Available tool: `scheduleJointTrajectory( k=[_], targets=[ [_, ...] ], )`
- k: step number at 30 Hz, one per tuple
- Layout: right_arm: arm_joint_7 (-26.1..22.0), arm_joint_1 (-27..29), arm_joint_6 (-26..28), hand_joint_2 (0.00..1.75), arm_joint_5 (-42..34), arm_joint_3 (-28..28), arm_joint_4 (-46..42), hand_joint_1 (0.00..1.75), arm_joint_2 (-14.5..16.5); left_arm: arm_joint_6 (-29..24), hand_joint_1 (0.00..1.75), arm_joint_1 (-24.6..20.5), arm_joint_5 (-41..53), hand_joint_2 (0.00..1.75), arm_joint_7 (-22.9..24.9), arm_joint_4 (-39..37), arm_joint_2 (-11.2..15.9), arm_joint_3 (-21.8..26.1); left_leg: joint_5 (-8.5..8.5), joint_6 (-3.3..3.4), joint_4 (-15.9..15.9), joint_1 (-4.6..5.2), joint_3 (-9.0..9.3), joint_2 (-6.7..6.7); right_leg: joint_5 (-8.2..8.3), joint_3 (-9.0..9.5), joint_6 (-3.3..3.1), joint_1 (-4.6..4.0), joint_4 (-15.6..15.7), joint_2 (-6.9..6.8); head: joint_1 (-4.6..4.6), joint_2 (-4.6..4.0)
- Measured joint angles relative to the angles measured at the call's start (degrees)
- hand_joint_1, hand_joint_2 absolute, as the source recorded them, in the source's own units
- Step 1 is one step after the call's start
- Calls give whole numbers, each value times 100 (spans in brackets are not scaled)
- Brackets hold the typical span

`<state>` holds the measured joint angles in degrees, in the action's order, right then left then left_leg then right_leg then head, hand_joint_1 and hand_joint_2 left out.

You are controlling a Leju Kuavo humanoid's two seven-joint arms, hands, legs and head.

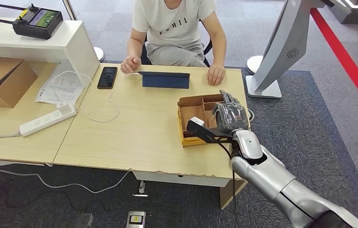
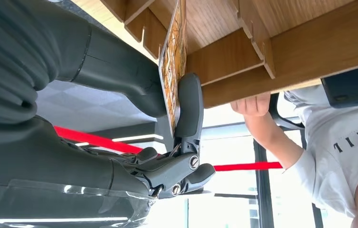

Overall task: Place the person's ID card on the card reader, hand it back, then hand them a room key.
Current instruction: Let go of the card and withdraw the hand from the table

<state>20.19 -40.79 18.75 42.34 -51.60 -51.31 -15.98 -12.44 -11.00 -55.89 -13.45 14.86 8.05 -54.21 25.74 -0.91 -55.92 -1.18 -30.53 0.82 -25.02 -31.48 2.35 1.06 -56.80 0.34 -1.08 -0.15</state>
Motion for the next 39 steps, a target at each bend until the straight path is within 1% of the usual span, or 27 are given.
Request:
scheduleJointTrajectory(
  k=[6,11,18,22,25,28,31,36,39],
  targets=[
    [33,-64,31,175,81,24,-147,175,-55,-1,0,-9,13,0,33,0,-3,-3,0,0,0,0,0,0,0,0,0,0,0,0,-1,0],
    [58,-257,52,175,156,57,-186,175,-86,-1,0,-14,64,0,77,0,-11,-4,0,0,0,0,1,0,0,0,0,0,0,0,-1,0],
    [62,-328,37,175,185,82,-231,175,-100,-1,0,-17,74,0,91,0,-18,-4,0,0,0,1,-1,0,0,0,0,1,0,0,-1,0],
    [62,-633,-257,175,258,53,-207,175,-83,0,0,-29,87,0,134,0,-21,-5,-1,0,0,1,-3,-1,1,-1,0,1,0,0,-1,0],
    [62,-1040,-587,175,306,-14,-103,175,9,16,0,-47,87,0,147,0,-33,-6,-2,-1,0,1,-3,-2,1,-1,0,1,-1,1,-1,0],
    [67,-1318,-775,175,326,-81,63,175,148,143,0,-59,45,0,180,0,-59,-6,-3,-1,0,0,-3,-1,1,0,-1,0,-1,0,0,0],
    [49,-1464,-809,175,319,-149,261,175,302,292,0,-52,-22,0,203,0,-78,-5,-3,-1,0,0,-5,0,1,-2,-1,0,-2,-1,1,0],
    [-11,-1595,-796,175,297,-275,666,175,515,343,0,-43,-57,0,103,0,-110,-5,-2,-1,0,0,-7,0,1,-3,0,0,-1,-1,-1,0],
    [-27,-1644,-796,175,270,-358,868,175,606,316,0,-36,-136,0,-72,1,-113,-4,-2,-1,0,0,-7,0,1,-5,0,1,-1,0,-1,0]
  ],
)
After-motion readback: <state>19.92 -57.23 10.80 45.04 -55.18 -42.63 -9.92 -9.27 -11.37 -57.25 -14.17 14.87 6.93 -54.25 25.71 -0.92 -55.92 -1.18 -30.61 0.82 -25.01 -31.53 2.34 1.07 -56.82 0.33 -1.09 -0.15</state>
